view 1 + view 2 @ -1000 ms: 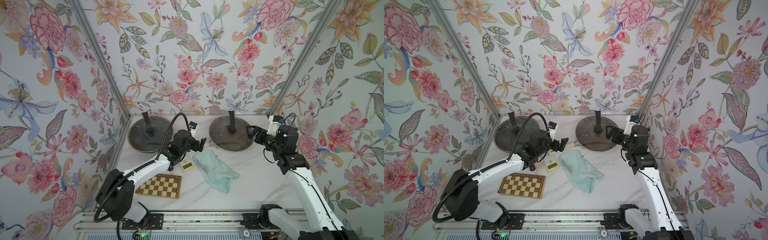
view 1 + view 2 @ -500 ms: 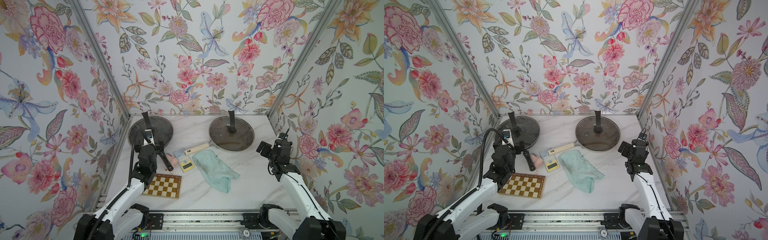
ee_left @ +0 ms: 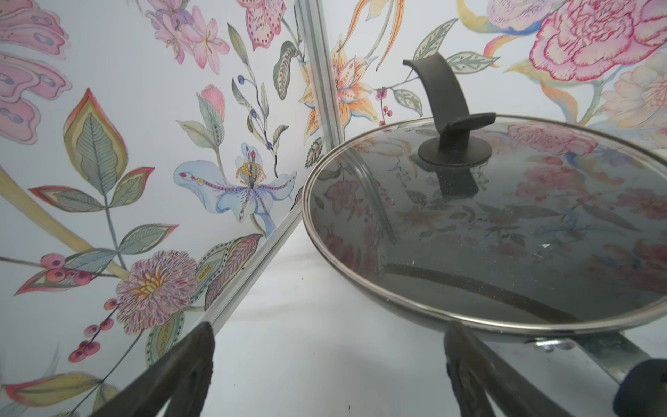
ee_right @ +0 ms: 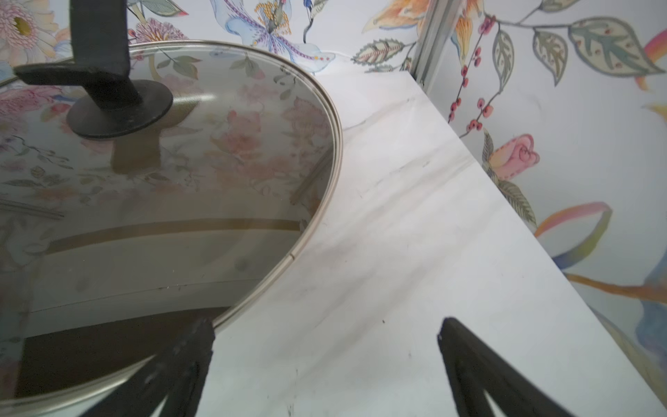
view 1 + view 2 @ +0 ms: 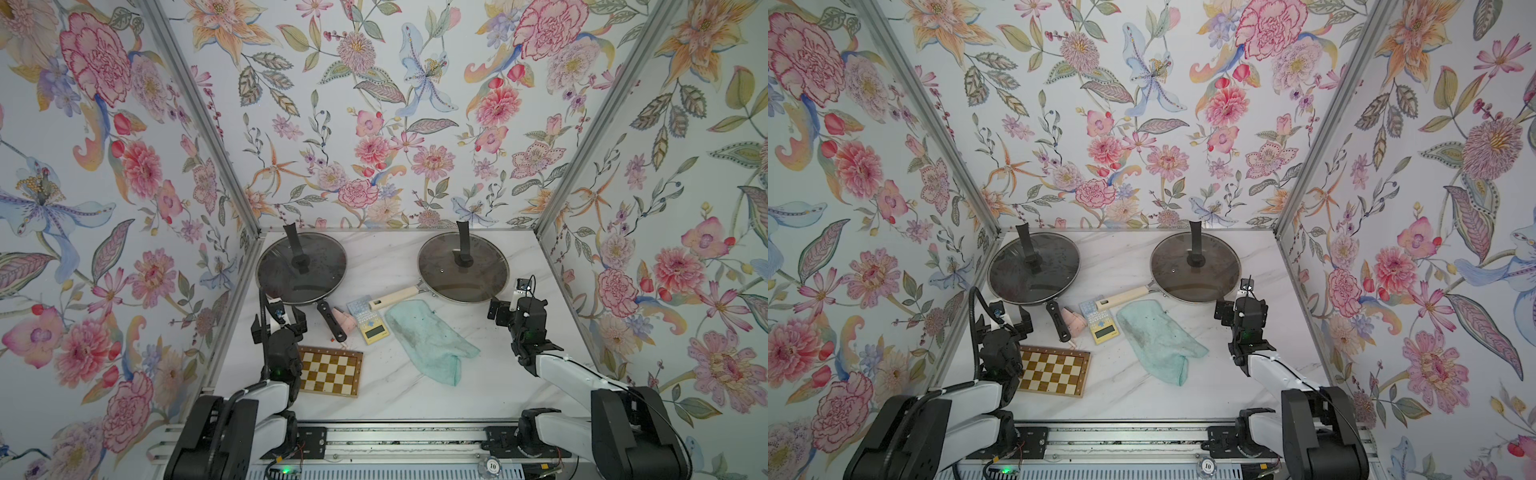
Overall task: Wipe the pot lid with a cloth
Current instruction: Reset both arms
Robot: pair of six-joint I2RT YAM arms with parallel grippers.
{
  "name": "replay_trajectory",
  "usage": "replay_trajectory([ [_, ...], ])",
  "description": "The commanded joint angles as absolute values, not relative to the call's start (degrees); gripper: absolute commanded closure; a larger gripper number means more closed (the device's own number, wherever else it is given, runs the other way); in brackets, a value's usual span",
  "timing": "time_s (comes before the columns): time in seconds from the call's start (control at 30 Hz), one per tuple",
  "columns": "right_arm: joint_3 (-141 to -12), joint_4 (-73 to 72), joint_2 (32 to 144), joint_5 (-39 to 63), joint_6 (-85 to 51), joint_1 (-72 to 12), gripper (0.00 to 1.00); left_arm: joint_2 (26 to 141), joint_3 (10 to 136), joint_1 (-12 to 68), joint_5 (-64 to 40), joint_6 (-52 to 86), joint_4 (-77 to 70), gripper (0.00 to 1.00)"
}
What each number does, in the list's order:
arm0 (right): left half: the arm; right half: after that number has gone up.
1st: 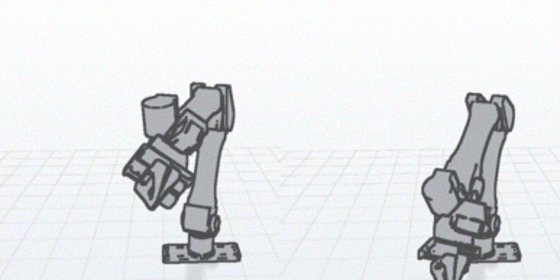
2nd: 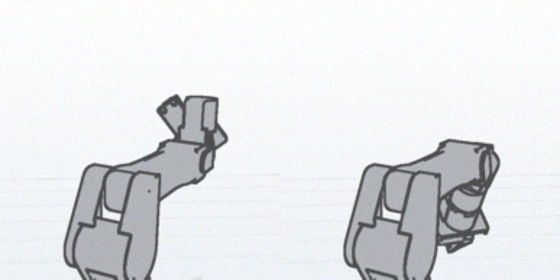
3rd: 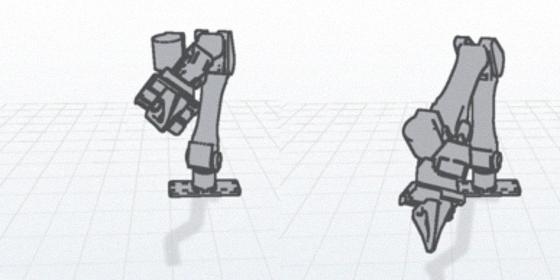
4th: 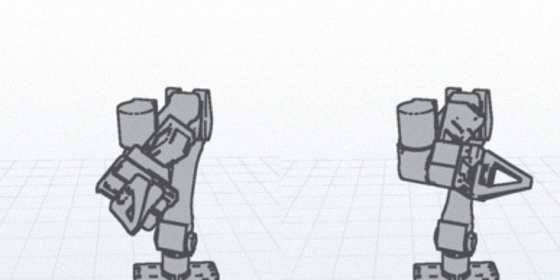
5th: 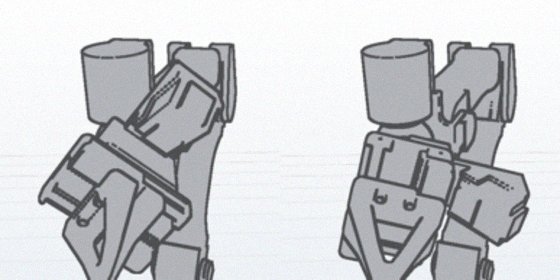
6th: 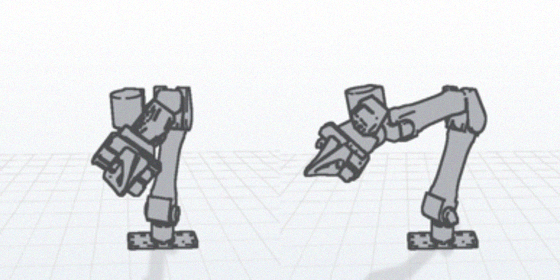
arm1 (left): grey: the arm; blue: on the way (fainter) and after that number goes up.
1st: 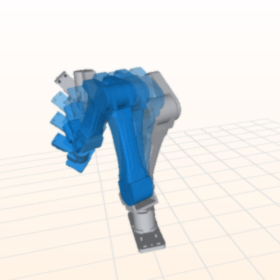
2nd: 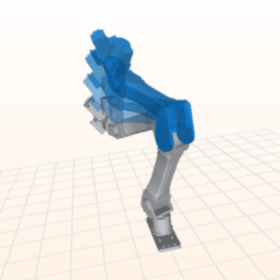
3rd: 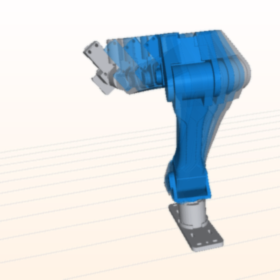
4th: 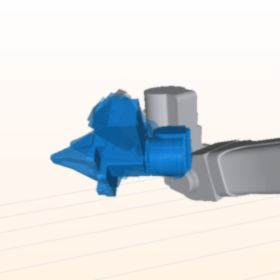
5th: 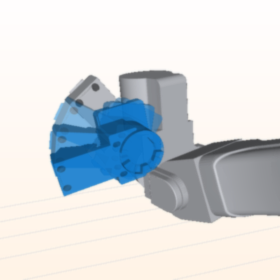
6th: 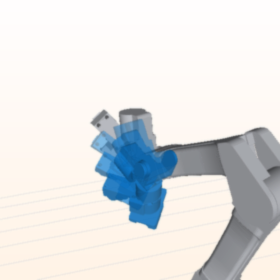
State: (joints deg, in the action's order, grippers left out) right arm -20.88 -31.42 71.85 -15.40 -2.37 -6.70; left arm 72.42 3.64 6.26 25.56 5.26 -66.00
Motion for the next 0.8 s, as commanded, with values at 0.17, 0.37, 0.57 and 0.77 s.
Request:
replay_trajectory([
  [0.17,-15.8,-59.8,82.7,-12.7,3.7,-5.6,0.01,89.0,4.3,5.6,19.3,2.0,-93.5,0.01],
  [0.37,-14.6,-69.1,89.2,-8.6,3.4,-3.9,0.01,91.1,9.2,5.3,19.6,1.8,-85.7,0.01],
  [0.57,-16.8,-63.2,88.7,-6.0,1.1,-1.7,0.01,90.5,11.7,5.3,19.1,1.9,-81.2,0.01],
  [0.77,-16.6,-63.6,88.7,-6.3,1.3,-1.8,0.01,90.6,11.5,5.4,19.1,1.7,-82.1,0.01],
])
